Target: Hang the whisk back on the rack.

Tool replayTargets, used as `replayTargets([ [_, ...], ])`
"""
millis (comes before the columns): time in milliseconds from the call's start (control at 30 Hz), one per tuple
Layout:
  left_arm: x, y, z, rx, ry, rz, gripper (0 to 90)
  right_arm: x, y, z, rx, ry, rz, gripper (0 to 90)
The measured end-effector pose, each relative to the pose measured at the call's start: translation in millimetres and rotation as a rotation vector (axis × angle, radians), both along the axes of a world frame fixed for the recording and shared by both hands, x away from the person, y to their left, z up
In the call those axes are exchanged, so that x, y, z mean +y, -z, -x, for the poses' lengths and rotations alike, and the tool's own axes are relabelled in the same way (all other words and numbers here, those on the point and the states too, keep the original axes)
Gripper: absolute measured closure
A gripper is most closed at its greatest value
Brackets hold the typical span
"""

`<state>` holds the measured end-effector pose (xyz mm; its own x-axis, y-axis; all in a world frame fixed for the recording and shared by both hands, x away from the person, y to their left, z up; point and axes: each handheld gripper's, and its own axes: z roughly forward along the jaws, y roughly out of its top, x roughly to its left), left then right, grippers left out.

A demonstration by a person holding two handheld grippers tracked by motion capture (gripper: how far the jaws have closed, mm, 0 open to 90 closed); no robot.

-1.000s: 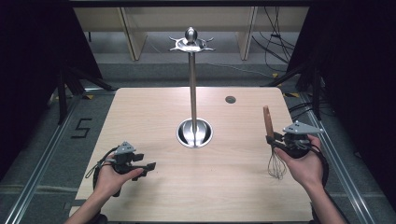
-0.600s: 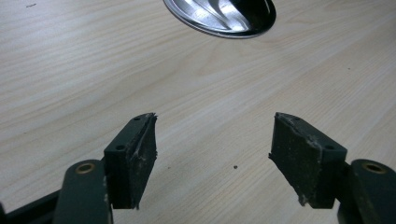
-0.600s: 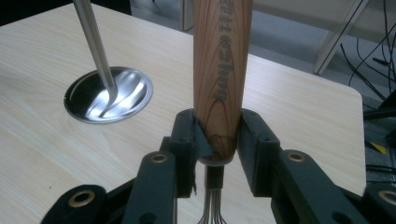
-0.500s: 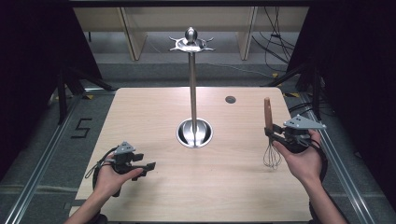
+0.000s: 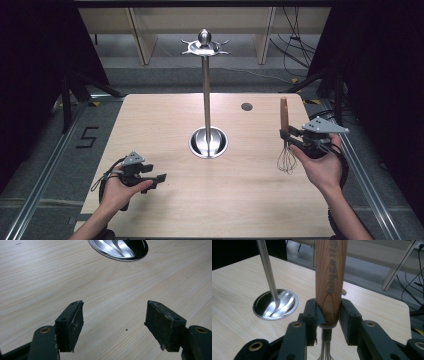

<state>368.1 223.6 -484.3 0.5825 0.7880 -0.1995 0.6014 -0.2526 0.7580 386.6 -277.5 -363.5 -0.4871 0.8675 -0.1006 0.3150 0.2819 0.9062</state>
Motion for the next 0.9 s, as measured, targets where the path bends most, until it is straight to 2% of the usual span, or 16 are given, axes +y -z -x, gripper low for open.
replayTargets([
  [33, 0.0, 0.0, 0.0, 0.0, 0.0, 0.0, 29.8, 0.0, 0.0, 0.0, 0.0, 0.0, 0.0, 69.6],
  [67, 0.4, -0.3, -0.1, 0.003, 0.003, 0.0, 29.8, 1.4, -1.6, 0.0, 0.019, -0.005, -0.006, 69.6],
  [133, 0.0, -0.1, 0.0, 0.0, -0.002, 0.004, 29.7, 1.1, -2.6, -0.8, 0.016, -0.009, 0.003, 69.6],
  [200, 1.3, -0.9, -0.2, 0.003, 0.0, -0.009, 29.6, 4.3, -3.4, -2.6, -0.001, -0.01, -0.008, 69.6],
  [267, 1.0, -0.9, 0.0, 0.002, 0.0, 0.0, 29.7, 5.5, -4.5, -3.4, -0.008, -0.015, -0.002, 69.7],
  [300, 1.0, -0.9, 0.0, 0.002, 0.0, 0.0, 29.7, 5.5, -4.5, -3.4, -0.008, -0.015, -0.002, 69.7],
  [333, 1.3, -1.1, -0.1, 0.005, 0.003, -0.002, 29.7, 5.7, -6.5, -2.9, 0.013, -0.023, 0.0, 69.6],
  [367, 1.4, -1.2, -0.1, 0.005, 0.003, -0.003, 29.7, 7.1, -7.3, -3.6, 0.009, -0.027, 0.004, 69.6],
  [400, 1.3, -1.1, -0.2, 0.005, 0.003, -0.001, 29.7, 11.4, -7.0, -3.4, 0.012, -0.01, -0.035, 69.6],
  [500, 1.3, -1.0, -0.3, 0.005, 0.004, -0.002, 29.7, 12.1, -8.1, -4.7, 0.007, -0.016, -0.03, 69.6],
  [533, 1.3, -1.0, -0.2, 0.005, 0.003, -0.001, 29.7, 10.8, -11.2, -6.4, 0.008, -0.035, -0.002, 69.6],
  [600, 1.4, -1.1, -0.1, 0.004, 0.003, -0.002, 29.7, 12.9, -10.8, -8.2, -0.016, -0.032, -0.014, 69.6],
  [700, 1.4, -1.1, -0.2, 0.003, 0.003, -0.003, 29.7, 15.4, -12.5, -7.2, 0.011, -0.029, -0.027, 69.6],
  [733, 1.4, -1.1, -0.3, 0.002, 0.005, -0.003, 29.7, 13.9, -13.8, -8.5, -0.002, -0.039, -0.003, 69.6],
  [767, 1.2, -1.0, -0.3, 0.004, 0.004, -0.002, 29.7, 16.8, -14.4, -8.5, 0.018, -0.041, -0.02, 69.6],
  [900, 1.1, -0.9, -0.2, -0.002, 0.001, 0.0, 29.7, 19.7, -14.8, -9.9, 0.002, -0.039, -0.032, 69.6],
])
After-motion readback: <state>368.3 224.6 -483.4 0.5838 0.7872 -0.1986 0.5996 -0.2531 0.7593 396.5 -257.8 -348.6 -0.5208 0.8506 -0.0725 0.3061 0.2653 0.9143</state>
